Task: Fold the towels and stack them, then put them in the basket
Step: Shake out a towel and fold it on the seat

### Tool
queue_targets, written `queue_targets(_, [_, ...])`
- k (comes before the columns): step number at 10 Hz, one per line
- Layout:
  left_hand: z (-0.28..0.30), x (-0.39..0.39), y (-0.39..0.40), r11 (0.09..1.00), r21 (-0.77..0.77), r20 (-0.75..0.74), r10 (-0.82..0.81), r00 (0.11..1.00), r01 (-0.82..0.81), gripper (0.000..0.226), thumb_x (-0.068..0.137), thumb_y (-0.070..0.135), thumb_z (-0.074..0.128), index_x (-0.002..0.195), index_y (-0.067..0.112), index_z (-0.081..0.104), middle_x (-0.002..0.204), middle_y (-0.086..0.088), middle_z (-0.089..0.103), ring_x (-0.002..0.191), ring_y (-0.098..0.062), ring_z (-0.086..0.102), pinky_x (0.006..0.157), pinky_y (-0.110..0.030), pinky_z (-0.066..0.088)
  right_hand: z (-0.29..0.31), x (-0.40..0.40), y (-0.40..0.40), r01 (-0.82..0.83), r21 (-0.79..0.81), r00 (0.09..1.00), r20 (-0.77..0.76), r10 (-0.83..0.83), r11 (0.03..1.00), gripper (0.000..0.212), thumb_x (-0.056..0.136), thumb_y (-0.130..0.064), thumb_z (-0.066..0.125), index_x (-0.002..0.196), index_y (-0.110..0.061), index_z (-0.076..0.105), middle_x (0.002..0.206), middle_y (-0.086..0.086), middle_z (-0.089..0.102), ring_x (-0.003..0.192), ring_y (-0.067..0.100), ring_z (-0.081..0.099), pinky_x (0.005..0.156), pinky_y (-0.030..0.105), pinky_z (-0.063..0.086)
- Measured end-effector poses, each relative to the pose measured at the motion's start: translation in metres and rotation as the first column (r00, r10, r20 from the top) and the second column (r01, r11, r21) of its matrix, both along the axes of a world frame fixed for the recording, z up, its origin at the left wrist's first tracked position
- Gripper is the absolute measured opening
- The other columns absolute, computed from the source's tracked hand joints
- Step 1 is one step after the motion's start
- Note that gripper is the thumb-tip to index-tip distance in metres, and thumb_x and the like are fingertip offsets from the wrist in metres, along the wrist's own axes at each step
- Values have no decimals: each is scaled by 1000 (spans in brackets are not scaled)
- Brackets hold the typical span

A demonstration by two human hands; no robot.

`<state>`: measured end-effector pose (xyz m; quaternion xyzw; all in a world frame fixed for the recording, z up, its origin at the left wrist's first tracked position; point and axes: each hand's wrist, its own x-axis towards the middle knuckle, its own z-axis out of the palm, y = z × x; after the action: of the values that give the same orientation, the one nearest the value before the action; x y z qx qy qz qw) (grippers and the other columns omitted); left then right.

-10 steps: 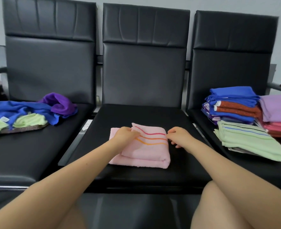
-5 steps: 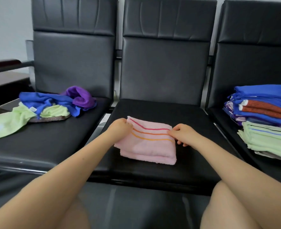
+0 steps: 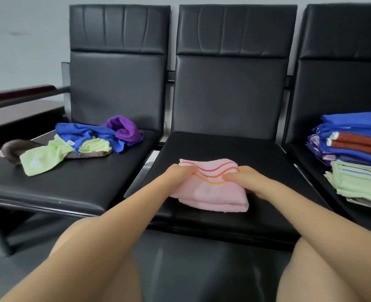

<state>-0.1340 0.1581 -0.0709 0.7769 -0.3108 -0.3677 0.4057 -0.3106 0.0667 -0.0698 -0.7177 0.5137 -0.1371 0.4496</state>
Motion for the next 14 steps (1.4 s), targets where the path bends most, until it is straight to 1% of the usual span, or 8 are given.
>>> queue_targets(1, [9, -27, -2, 999, -39, -190, -4, 982, -3, 38, 92, 32, 57, 121, 7, 54, 111, -5, 61, 105, -22, 59, 100, -34, 46, 8, 2, 7, 96, 44, 993, 72, -99, 994, 26, 87, -19, 64, 110, -8, 63, 108, 11, 68, 100, 25, 64, 96, 39, 50])
queue_targets(2, [8, -50, -3, 997, -72, -307, -23, 951, 1, 20, 95, 18, 53, 109, 4, 54, 101, -7, 54, 94, -17, 52, 103, -36, 44, 10, -3, 10, 183, -30, 983, 21, -182, 983, 7, 90, -16, 61, 85, -13, 56, 85, 6, 58, 72, 18, 55, 65, 29, 44])
queue_targets(3, [6, -60, -3, 991, -133, -237, -16, 971, -16, 28, 93, 14, 57, 117, -1, 60, 95, -11, 59, 82, -23, 57, 74, -34, 51, 11, -19, 7, 188, -54, 977, 112, -181, 981, 11, 92, -16, 55, 81, -15, 57, 84, 6, 58, 68, 16, 53, 62, 29, 43])
queue_targets(7, [0, -155, -73, 919, -269, 20, -293, 956, 288, 36, 98, 25, 36, 111, 14, 67, 109, -4, 68, 103, -20, 62, 100, -36, 46, 27, -146, -23, 339, -294, 938, 174, -299, 893, 17, 94, -27, 53, 102, -13, 57, 99, 5, 59, 94, 23, 56, 74, 30, 40])
queue_targets(10, [46, -247, -166, 824, -472, -48, -380, 924, 314, 36, 90, 22, 45, 123, 9, 54, 115, -4, 61, 95, -18, 57, 72, -28, 44, 62, -257, -94, 644, -310, 749, 443, -493, 699, 21, 89, -14, 55, 110, -13, 58, 110, 8, 60, 98, 26, 53, 72, 30, 36])
queue_targets(11, [30, -282, -189, 794, -406, 99, -455, 885, 453, 50, 89, 32, 52, 136, 16, 44, 124, -3, 55, 111, -22, 53, 94, -29, 42, 40, -305, -114, 704, -385, 711, 379, -593, 598, 40, 87, -12, 58, 125, -7, 50, 115, 8, 54, 104, 24, 52, 80, 28, 36])
queue_targets(12, [-7, -303, -196, 732, -71, 348, -618, 705, 677, 53, 98, 37, 41, 146, 16, 34, 143, -19, 42, 131, -34, 41, 104, -32, 33, -5, -340, -123, 599, -456, 715, -65, -696, 658, 49, 89, -37, 58, 133, -17, 53, 132, 19, 56, 119, 39, 52, 94, 37, 42])
queue_targets(14, [-13, -280, -197, 720, -141, 388, -591, 707, 679, 37, 95, 38, 47, 125, 20, 59, 121, -9, 63, 108, -25, 59, 95, -33, 46, 12, -323, -120, 373, -709, 679, -230, -697, 599, 38, 92, -37, 57, 125, -19, 61, 128, 14, 56, 122, 36, 45, 98, 41, 40])
